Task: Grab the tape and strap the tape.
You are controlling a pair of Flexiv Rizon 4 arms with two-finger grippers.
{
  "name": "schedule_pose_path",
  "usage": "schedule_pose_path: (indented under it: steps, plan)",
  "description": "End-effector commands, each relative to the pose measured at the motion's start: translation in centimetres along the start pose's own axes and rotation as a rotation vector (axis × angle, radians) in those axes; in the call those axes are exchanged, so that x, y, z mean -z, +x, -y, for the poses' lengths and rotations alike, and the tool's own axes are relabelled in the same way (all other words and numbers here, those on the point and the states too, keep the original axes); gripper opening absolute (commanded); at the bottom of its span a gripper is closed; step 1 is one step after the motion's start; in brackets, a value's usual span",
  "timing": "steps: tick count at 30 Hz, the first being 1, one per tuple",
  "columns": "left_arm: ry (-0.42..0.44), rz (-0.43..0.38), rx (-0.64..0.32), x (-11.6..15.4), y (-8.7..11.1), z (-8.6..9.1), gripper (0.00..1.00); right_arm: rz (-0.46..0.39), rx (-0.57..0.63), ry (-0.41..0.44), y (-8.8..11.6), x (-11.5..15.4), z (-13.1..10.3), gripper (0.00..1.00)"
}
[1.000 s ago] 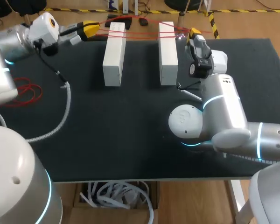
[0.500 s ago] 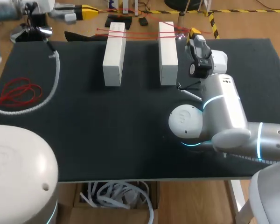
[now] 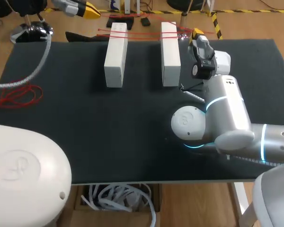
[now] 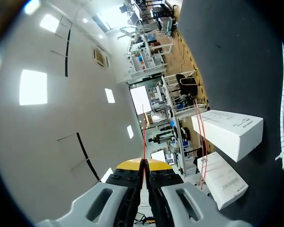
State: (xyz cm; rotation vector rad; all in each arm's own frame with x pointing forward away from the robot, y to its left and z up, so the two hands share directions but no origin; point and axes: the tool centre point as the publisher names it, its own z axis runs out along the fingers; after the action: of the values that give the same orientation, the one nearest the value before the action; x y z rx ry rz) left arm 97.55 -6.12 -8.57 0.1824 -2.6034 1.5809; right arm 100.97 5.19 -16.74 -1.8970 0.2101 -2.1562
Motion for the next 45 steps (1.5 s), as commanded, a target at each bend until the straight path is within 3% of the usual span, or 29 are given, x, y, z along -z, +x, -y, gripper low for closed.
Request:
schedule_pose_path:
  steps: [1,6,15,27,45]
  plan:
    - [-0.172,-0.035,0.004,0.1,-0.8,0.4,0.0,0.007,0.001,0.0,0.2,0.0,0.0,0.0]
    - [-0.172,-0.035,0.004,0.1,-0.8,0.4,0.0,0.007,0.001,0.0,0.2,0.0,0.0,0.0]
    - [-0.329,0.041,-0.094,-0.4,-0.5,2.0,0.0,0.007,0.001,0.0,0.2,0.0,0.0,0.0]
    - [-0.478,0.035,-0.193,-1.7,-0.5,3.7,0.0,0.007,0.001,0.0,0.2,0.0,0.0,0.0]
    - [-0.523,0.018,-0.194,-2.2,1.3,3.6,0.0,0.007,0.001,0.0,0.2,0.0,0.0,0.0]
